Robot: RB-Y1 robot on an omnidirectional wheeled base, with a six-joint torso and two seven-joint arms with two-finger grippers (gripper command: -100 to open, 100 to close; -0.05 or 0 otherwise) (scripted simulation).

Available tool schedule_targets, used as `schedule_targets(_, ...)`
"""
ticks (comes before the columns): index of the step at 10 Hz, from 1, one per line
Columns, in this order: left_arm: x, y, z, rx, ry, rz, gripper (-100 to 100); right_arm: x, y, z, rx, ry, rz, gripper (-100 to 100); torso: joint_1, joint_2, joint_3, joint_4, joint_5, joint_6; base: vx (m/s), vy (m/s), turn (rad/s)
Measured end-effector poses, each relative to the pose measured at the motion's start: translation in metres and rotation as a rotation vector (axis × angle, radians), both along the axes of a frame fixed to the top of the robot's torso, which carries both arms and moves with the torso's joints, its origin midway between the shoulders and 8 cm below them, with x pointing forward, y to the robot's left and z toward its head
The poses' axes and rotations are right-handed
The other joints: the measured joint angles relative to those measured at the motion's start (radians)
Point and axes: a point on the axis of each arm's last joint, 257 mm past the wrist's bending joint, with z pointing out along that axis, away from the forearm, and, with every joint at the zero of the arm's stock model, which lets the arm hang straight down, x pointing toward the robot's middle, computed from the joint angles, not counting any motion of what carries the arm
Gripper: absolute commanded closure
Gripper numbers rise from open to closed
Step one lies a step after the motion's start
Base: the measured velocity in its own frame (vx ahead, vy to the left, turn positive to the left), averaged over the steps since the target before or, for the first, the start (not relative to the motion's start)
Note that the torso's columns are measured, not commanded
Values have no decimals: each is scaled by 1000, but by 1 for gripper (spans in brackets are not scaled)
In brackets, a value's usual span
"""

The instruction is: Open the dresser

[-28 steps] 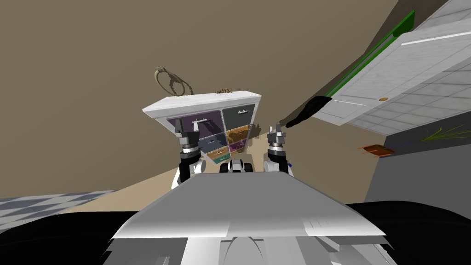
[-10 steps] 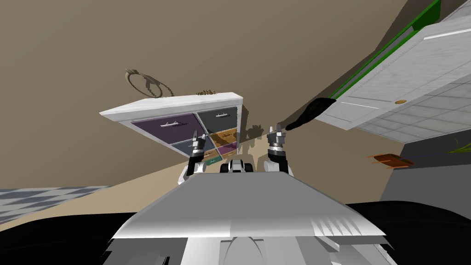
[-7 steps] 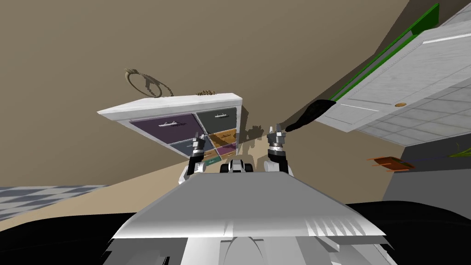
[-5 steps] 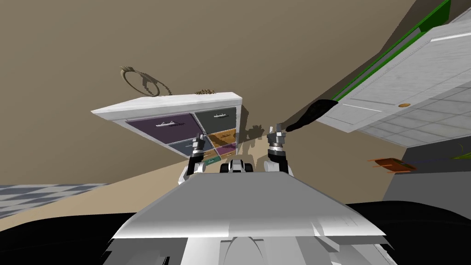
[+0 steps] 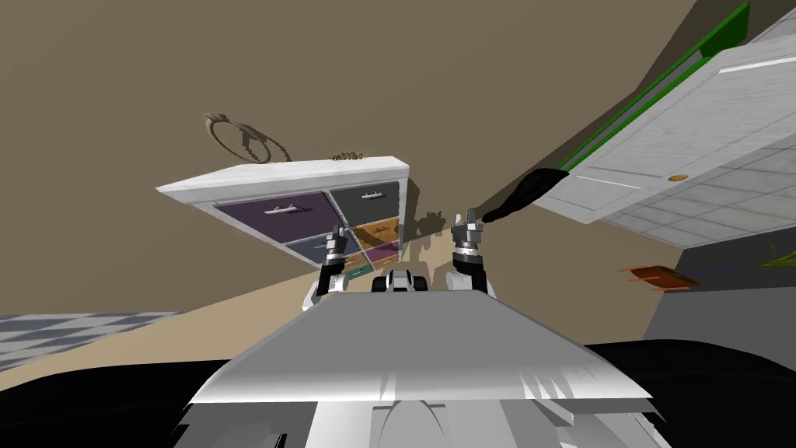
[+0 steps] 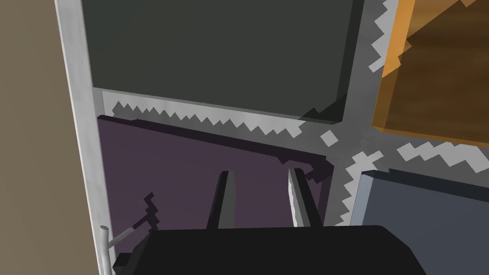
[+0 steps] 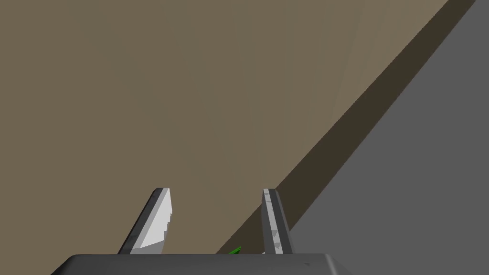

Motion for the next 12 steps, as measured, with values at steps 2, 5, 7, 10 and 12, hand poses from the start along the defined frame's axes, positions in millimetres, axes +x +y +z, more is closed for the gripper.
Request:
schedule_targets(2, 3, -3, -25, -23, 55, -3, -100, 0, 0, 0, 0, 0, 0, 0, 8, -5, -4, 7, -5, -6, 2, -164, 14)
schedule_targets(5, 4, 0, -66, -82, 142, 20, -100, 0, 0, 0, 0, 0, 0, 0, 19, 2, -1, 12, -5, -12, 28, -148, 26)
schedule_targets(7, 4, -1, -90, -133, 179, 38, -100, 0, 0, 0, 0, 0, 0, 0, 21, 6, 2, 14, -5, -12, 21, -82, 11)
schedule_targets(10, 3, -13, -108, -218, 205, 63, -100, 0, 0, 0, 0, 0, 0, 0, 16, 4, 0, 13, -6, -12, 16, -65, 17)
schedule_targets(12, 4, -22, -116, -270, 210, 75, -100, 0, 0, 0, 0, 0, 0, 0, 20, 5, 1, 13, -5, -12, 0, -5, 3)
